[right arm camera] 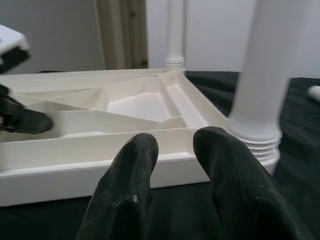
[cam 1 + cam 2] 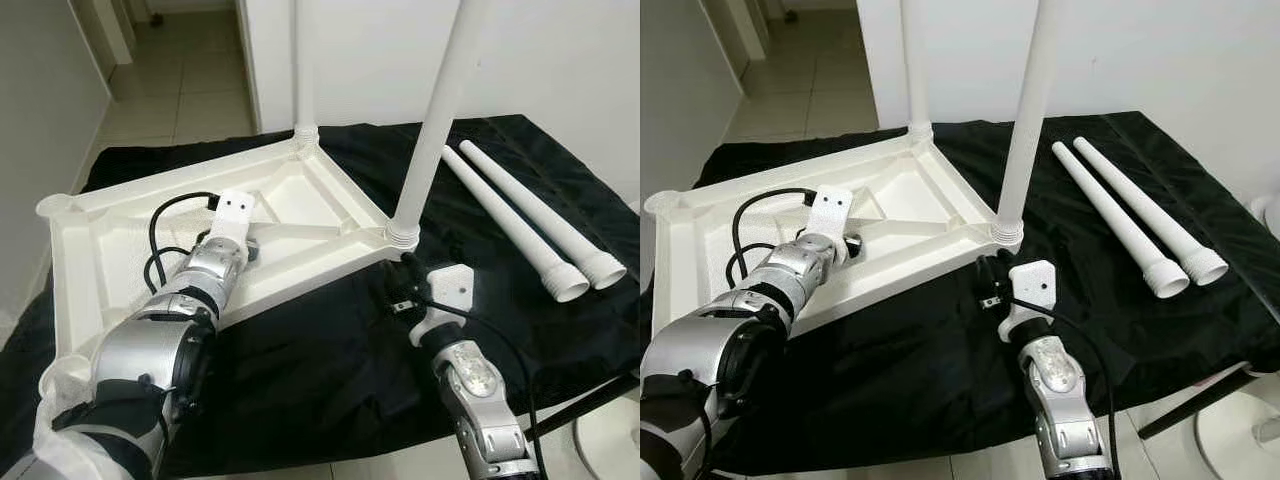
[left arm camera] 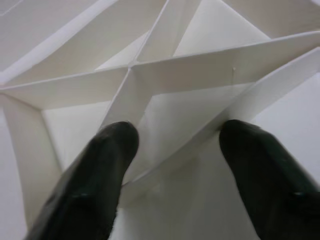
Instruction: Building children table
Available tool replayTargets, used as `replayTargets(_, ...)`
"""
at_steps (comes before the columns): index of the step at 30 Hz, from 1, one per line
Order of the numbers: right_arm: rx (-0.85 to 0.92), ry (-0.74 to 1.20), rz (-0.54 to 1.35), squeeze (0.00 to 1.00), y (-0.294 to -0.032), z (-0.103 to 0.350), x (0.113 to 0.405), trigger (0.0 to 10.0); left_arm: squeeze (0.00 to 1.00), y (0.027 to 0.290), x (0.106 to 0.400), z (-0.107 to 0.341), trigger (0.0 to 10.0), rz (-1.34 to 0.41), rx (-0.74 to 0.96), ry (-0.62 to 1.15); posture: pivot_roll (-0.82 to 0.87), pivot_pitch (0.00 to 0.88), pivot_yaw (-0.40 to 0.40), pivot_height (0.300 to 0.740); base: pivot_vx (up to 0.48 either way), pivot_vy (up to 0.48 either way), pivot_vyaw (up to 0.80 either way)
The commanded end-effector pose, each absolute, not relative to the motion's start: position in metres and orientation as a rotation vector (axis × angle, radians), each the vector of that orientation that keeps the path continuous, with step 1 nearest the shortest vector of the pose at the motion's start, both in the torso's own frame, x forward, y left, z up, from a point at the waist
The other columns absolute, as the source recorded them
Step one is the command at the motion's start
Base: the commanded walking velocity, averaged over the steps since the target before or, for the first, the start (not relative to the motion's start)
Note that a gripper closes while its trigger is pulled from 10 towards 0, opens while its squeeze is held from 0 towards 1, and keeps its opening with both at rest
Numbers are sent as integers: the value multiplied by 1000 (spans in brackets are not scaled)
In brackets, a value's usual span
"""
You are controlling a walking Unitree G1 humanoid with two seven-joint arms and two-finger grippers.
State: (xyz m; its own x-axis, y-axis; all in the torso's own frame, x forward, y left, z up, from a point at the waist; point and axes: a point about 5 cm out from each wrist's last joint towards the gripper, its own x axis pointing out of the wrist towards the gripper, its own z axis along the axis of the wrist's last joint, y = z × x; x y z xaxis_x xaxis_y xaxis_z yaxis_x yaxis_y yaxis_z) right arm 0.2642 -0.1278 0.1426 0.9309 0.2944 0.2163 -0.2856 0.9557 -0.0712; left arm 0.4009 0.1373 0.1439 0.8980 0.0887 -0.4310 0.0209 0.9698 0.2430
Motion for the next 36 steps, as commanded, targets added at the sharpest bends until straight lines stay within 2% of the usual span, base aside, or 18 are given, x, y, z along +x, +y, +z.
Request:
replayTargets(1,-45,-223,301,0,-127,143,265,10000,0,153,398,141,588,225,266,470,-157,0,66,740,0,0,0)
replayTargets(5,-45,-220,299,0,-126,142,265,10000,0,152,398,141,39,204,271,468,-155,0,66,740,0,0,0)
replayTargets(8,-49,-218,299,0,-127,141,265,10000,0,149,399,141,118,180,267,459,-154,0,67,740,0,0,0)
replayTargets(9,-54,-214,297,0,-127,140,265,10000,0,144,398,140,431,169,266,459,-154,0,67,740,0,0,0)
replayTargets(10,-57,-211,296,0,-127,140,265,10000,0,140,397,137,4118,144,265,473,-153,0,68,740,0,0,0)
replayTargets(11,-59,-209,296,0,-127,139,265,10000,0,136,397,135,10000,118,273,486,-154,0,68,740,0,0,0)
replayTargets(14,-61,-207,297,0,-126,139,264,10000,0,133,396,133,10000,74,277,497,-154,0,68,740,0,0,0)
replayTargets(16,-62,-207,296,0,-126,138,264,10000,0,131,400,140,10000,-5,221,442,-156,0,71,740,0,0,0)
replayTargets(19,-62,-206,295,0,-126,138,264,10000,0,132,401,143,10000,-27,189,425,-156,0,73,740,0,0,0)
replayTargets(20,-63,-204,294,0,-126,138,264,10000,1000,133,402,146,10000,-56,195,404,-157,0,73,740,0,0,0)
replayTargets(23,-64,-204,292,0,-127,138,264,10000,1000,134,402,145,10000,-99,223,409,-157,0,76,740,0,0,0)
replayTargets(24,-65,-205,291,0,-127,138,264,10000,941,133,401,144,10000,-145,257,412,-156,0,76,740,0,0,0)
replayTargets(25,-65,-205,291,0,-127,138,264,10000,941,133,401,144,10000,-145,257,412,-156,0,76,740,0,0,0)
replayTargets(26,-66,-206,290,0,-128,138,264,10000,20,132,400,142,10000,-203,292,418,-154,0,76,740,0,0,0)
replayTargets(27,-66,-207,289,0,-128,138,264,10000,0,129,398,138,10000,-297,338,422,-151,0,78,740,0,0,0)
replayTargets(29,-66,-207,289,0,-128,138,264,10000,0,129,398,138,10000,-297,338,422,-151,0,78,740,0,0,0)
replayTargets(33,-66,-208,291,0,-127,138,264,10000,0,124,391,129,10000,-495,410,428,-145,0,78,740,0,0,0)
replayTargets(36,-65,-207,292,0,-126,138,264,10000,0,123,386,124,10000,-576,438,432,-140,0,79,740,0,0,0)
